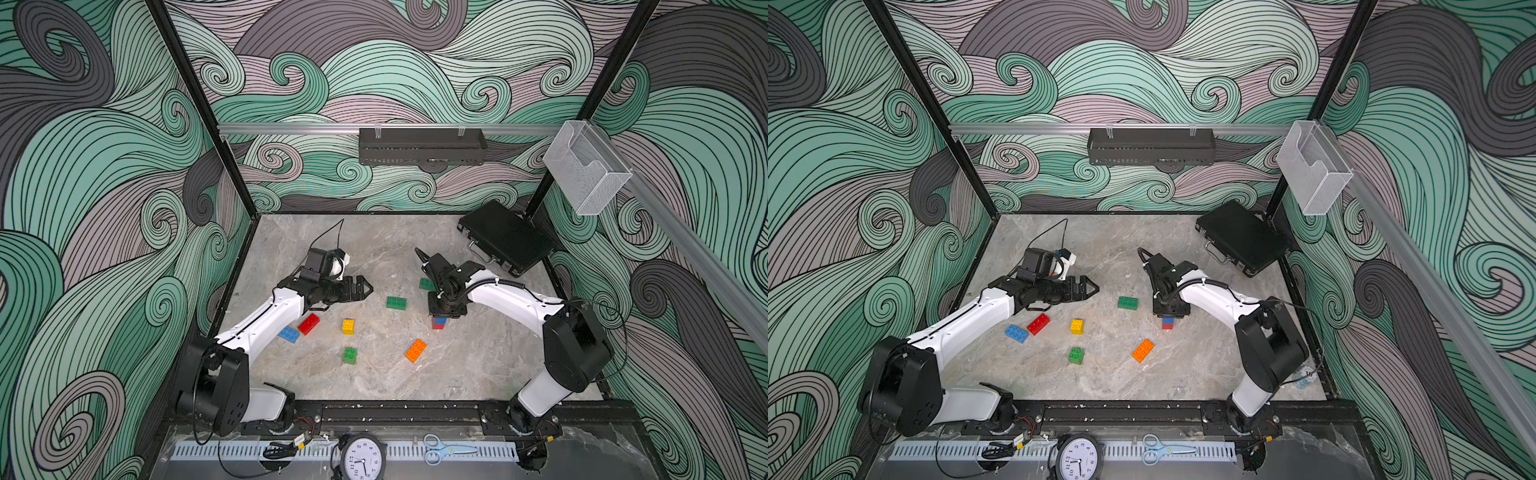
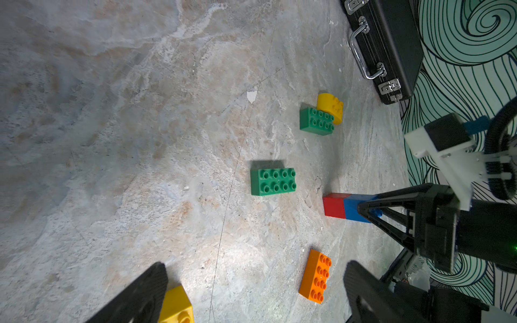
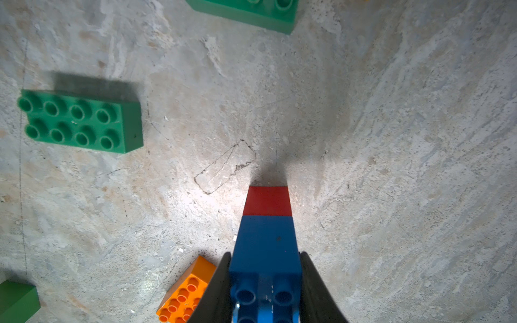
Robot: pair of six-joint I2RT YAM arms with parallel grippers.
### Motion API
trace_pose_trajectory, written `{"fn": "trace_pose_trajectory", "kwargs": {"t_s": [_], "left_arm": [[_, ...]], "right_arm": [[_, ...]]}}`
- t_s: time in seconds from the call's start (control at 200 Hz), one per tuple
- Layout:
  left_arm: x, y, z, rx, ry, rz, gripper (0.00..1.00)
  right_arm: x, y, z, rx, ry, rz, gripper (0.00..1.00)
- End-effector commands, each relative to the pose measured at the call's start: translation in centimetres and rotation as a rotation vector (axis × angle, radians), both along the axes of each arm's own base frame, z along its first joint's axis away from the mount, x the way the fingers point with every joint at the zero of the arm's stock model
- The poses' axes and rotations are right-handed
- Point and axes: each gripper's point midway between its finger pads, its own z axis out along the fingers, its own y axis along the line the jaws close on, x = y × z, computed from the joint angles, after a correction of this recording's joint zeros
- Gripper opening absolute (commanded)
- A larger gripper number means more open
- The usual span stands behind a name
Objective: Assemble an ice cream with lego
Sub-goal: Assemble the lego brick with the lego brick.
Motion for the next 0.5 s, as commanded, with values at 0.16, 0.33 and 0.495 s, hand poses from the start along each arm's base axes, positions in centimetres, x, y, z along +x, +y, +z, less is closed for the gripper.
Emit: {"fn": "trace_pose_trajectory", "kwargs": {"t_s": [0.16, 0.33, 0.495], "left_arm": [[-0.3, 0.2, 0.6, 0.012, -0.017, 0.005, 0.99], [-0.3, 0.2, 0.7, 0.012, -0.022, 0.007, 0.99], [-0.3, 0.3, 0.7, 0.016, -0.024, 0.009, 0.99]], "right_arm": [[-4.9, -3.6, -2.6, -0.165, 0.211, -0.02, 0.06], [-4.1, -3.3, -1.7, -0.15, 0.179, -0.019, 0.11], [-3.8, -3.3, -1.6, -0.15, 0.174, -0.018, 0.16]]}}
